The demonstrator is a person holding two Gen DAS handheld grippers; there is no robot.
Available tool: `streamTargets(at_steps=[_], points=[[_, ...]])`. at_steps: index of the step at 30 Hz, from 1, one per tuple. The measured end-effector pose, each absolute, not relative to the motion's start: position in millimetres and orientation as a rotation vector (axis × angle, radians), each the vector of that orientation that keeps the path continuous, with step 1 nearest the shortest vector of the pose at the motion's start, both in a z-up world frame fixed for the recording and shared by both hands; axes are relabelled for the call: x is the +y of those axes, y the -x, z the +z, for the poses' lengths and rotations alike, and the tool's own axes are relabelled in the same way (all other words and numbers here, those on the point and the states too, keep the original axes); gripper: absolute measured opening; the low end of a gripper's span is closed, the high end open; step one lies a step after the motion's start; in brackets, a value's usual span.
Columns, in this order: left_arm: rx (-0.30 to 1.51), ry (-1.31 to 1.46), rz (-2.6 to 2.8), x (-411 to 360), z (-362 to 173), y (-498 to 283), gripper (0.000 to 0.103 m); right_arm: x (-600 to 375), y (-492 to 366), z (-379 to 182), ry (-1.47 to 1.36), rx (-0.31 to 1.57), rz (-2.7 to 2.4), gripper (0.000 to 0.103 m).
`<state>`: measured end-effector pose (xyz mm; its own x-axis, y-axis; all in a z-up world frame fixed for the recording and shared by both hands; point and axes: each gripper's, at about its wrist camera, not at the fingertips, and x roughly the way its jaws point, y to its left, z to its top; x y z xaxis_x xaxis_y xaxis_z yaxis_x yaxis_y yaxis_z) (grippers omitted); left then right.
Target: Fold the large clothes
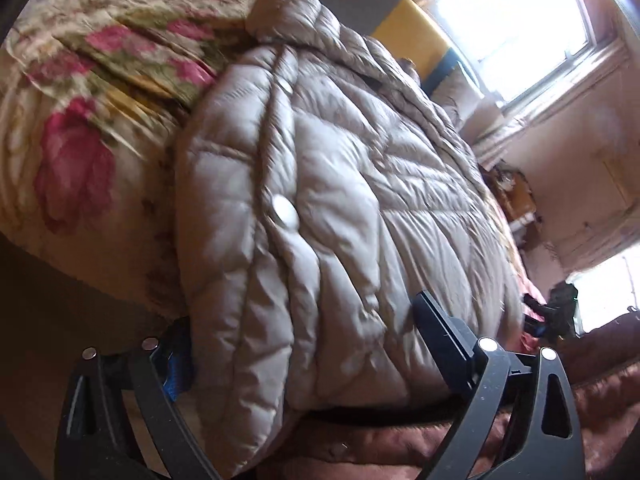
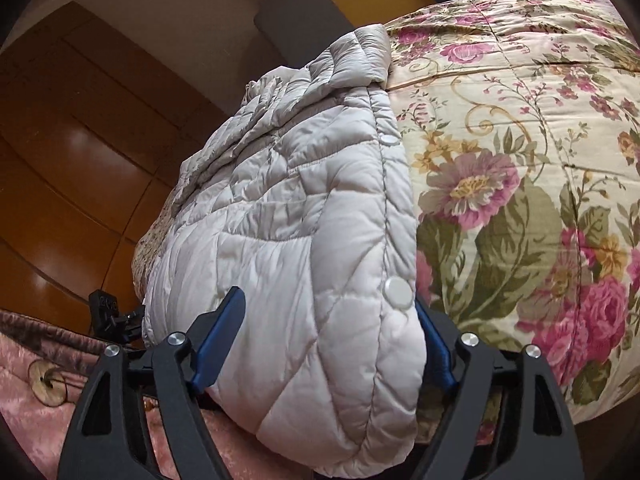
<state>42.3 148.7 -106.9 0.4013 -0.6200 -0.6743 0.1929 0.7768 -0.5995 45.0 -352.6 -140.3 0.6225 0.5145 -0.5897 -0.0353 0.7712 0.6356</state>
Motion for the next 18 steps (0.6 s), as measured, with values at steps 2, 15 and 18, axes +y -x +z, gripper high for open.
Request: streamTargets(at_steps=[2,15,18], points=[[1.047,0.427,-0.567,140.1,-105.2,-39.5,0.094,-354.5,-39.4,-145.6,-0.678,0.852,0.369,0.068],[0.998,0.489,-0.607,135.2,-79.2,-41.3,0.027,-345.6,-57.2,-141.6,-0.846,0.837,0.554,0.038],[0.934,0.54,-0.62,141.7,-61.8,-43.0,0.021,-343.6,-66.9,-130.4,-0.867,0.788,0.591,0.03]])
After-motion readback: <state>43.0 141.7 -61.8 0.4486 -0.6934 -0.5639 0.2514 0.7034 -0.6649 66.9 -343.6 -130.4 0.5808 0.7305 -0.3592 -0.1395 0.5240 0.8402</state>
